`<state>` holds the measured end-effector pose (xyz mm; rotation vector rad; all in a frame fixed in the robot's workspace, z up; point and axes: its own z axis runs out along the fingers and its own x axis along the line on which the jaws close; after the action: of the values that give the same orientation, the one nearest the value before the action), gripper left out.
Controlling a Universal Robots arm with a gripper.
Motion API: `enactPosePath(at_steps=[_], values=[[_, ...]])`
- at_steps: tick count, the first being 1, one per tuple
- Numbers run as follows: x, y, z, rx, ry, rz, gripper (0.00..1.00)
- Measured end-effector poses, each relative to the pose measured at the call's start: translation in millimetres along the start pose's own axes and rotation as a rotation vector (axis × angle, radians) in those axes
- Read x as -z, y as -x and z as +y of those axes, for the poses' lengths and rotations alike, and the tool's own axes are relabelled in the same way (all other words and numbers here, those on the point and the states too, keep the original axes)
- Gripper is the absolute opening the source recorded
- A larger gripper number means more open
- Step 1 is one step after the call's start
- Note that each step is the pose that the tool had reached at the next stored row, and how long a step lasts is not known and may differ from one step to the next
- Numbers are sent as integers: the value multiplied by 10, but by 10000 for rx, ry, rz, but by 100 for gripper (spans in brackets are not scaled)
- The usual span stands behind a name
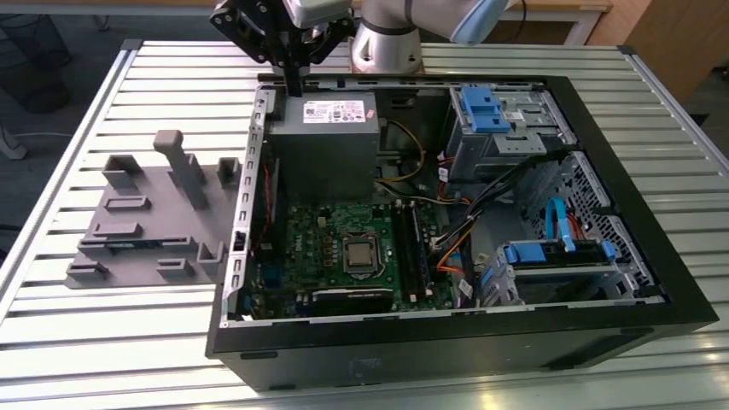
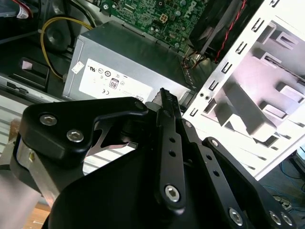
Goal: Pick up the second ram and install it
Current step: 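Reach for the second ram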
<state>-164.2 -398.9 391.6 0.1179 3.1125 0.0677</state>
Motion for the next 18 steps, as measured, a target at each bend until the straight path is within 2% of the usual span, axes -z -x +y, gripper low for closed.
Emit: enactPosePath(at_steps=[18], values=[[0, -56, -4, 0, 0, 0, 11]])
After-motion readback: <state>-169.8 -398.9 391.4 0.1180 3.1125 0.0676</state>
